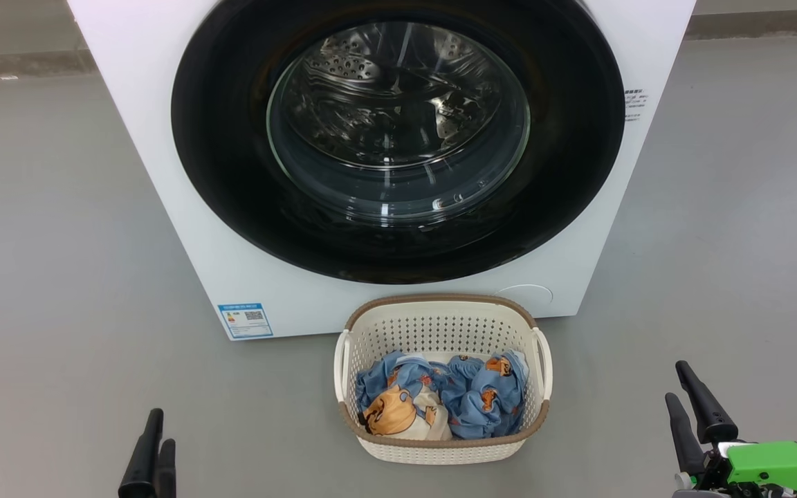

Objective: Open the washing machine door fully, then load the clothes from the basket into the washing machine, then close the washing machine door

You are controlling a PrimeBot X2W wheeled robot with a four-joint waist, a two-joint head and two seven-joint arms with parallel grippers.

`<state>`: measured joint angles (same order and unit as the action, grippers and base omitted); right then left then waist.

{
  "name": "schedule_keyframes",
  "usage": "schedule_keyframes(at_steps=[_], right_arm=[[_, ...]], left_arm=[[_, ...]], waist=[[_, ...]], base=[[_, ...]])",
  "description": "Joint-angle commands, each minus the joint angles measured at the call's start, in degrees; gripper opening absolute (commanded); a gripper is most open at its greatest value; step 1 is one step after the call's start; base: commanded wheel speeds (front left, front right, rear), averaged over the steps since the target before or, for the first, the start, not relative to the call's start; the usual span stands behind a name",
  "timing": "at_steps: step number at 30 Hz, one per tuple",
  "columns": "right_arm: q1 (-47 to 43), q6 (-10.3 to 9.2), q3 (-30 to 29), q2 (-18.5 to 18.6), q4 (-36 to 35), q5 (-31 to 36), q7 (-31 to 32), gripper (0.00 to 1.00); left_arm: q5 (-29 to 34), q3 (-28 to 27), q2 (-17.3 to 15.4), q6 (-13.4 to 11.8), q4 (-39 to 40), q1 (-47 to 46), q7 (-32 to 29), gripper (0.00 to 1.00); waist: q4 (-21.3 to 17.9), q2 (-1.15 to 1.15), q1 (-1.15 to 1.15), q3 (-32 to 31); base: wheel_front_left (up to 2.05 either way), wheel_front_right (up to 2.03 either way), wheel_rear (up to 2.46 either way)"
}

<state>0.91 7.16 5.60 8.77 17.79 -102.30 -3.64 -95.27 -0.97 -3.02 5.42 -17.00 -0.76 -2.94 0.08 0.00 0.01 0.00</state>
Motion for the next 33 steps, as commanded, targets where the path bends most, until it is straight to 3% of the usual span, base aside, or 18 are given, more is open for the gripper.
schedule_keyframes(at_steps=[1,16,33], right_arm=[[1.43,0.08,-0.31,0.72,-1.77,1.34,-0.48,1.00],[1.79,0.11,-0.53,0.86,-2.84,8.57,-1.81,1.00],[2.46,0.15,0.74,1.89,-4.27,21.12,-3.52,1.00]], left_arm=[[1.27,-0.13,-0.77,0.16,1.88,-1.44,0.50,1.00],[8.32,-0.28,-0.85,0.39,3.78,-1.79,2.63,1.00],[21.21,-0.05,-1.34,0.69,5.06,-2.09,5.36,1.00]], waist=[[0.03,0.00,0.00,0.05],[0.21,0.00,-0.01,0.23],[0.61,0.00,-0.01,0.35]], base=[[0.00,0.00,0.00],[0.00,0.00,0.00],[0.00,0.00,0.00]])
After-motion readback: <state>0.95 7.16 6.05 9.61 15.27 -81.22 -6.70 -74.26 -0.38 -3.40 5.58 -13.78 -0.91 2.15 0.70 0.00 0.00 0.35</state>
